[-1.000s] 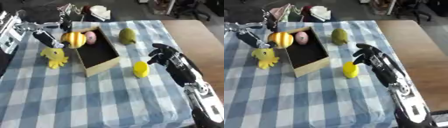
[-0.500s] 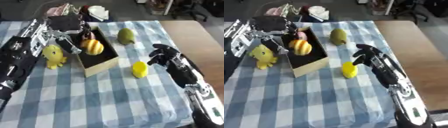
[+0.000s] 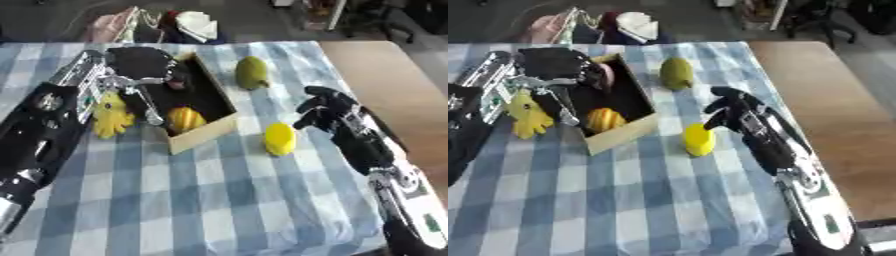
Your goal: Pick up objects on the table and place them in the box.
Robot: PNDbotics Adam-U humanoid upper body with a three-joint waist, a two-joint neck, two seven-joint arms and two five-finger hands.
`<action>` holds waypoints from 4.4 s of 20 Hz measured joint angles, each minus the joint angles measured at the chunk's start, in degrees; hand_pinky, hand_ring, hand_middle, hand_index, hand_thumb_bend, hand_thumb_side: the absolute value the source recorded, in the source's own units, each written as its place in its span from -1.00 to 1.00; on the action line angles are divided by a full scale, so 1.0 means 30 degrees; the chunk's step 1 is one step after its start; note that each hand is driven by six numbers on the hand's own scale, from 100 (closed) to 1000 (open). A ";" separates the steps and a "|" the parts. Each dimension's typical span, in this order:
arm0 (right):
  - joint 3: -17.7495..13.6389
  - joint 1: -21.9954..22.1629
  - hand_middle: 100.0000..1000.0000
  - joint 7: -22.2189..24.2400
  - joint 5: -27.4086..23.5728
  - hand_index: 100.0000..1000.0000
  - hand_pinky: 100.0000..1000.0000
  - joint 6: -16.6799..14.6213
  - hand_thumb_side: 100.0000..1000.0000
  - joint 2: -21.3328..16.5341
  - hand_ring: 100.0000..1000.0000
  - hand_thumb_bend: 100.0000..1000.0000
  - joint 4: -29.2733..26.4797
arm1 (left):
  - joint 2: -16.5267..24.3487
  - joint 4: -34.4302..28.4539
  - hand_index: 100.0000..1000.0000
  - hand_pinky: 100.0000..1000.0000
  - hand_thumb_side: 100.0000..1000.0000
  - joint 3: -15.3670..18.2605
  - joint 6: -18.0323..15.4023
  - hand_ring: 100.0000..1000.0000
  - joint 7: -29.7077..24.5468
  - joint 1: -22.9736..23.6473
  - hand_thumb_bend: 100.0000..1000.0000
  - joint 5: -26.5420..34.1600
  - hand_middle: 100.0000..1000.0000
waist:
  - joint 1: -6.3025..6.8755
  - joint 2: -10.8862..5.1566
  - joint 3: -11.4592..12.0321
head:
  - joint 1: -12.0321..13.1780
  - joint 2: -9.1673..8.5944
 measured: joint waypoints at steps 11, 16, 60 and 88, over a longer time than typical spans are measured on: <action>-0.0131 0.0116 0.19 -0.0115 0.0024 0.68 0.29 -0.0087 0.42 -0.0105 0.07 -1.00 0.0000 | 0.3722 -0.1334 0.47 0.47 -0.35 0.0899 0.1290 0.30 -0.1290 -0.0011 -0.24 0.3837 0.26 | 0.0006 0.0000 0.0664 | -0.0655 0.0001; -0.0133 0.0156 0.19 -0.0156 0.0028 0.68 0.29 -0.0094 0.42 -0.0195 0.07 -1.00 0.0000 | 0.4138 -0.0338 0.48 0.48 -0.18 0.1353 0.2068 0.32 -0.2068 0.0468 -0.04 0.2477 0.28 | 0.0006 0.0000 0.0715 | -0.0798 0.0001; -0.0116 0.0146 0.19 -0.0099 0.0029 0.68 0.29 -0.0065 0.40 -0.0184 0.07 -1.00 0.0002 | 0.2909 0.3488 0.57 0.48 -0.20 0.2626 0.2456 0.36 0.3425 0.0693 -0.18 -0.5580 0.38 | 0.0001 0.0000 0.0519 | -0.0737 0.0001; -0.0124 0.0095 0.19 -0.0205 0.0036 0.68 0.29 -0.0030 0.40 -0.0167 0.06 -1.00 0.0004 | 0.3606 0.0535 -0.09 0.16 -0.71 0.2391 0.1009 -0.33 0.4716 0.0590 -0.71 -0.1034 -0.40 | 0.0000 0.0001 0.0688 | -0.0971 0.0001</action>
